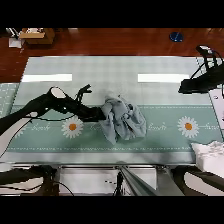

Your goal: Fold the shirts.

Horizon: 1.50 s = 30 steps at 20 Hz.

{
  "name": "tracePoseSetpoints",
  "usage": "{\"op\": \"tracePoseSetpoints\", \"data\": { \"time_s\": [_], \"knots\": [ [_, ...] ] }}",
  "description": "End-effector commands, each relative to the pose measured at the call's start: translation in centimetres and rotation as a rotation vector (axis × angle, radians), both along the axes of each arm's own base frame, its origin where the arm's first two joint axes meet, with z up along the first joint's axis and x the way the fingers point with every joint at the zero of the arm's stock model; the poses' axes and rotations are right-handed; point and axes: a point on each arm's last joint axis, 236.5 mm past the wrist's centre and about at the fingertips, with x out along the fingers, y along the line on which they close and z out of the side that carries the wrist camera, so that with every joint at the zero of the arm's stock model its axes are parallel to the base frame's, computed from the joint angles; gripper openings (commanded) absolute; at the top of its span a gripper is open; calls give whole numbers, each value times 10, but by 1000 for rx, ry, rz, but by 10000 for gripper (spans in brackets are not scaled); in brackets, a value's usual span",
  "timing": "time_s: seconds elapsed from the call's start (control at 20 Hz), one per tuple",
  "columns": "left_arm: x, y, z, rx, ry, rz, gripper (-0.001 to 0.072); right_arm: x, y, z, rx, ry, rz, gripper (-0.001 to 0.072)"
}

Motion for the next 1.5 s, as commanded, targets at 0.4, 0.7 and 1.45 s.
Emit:
{"op": "tracePoseSetpoints", "data": {
  "time_s": [0.4,0.7,1.45],
  "knots": [
    [-16,-16,3,-147,128,-37,22,-48,68,-73,489,121,-37,465],
    [-27,-14,15,-192,125,-103,22,-49,120,-116,625,64,-156,466],
    [-22,-7,33,-231,34,-145,21,-76,195,-141,680,209,1,24]
  ]
}}
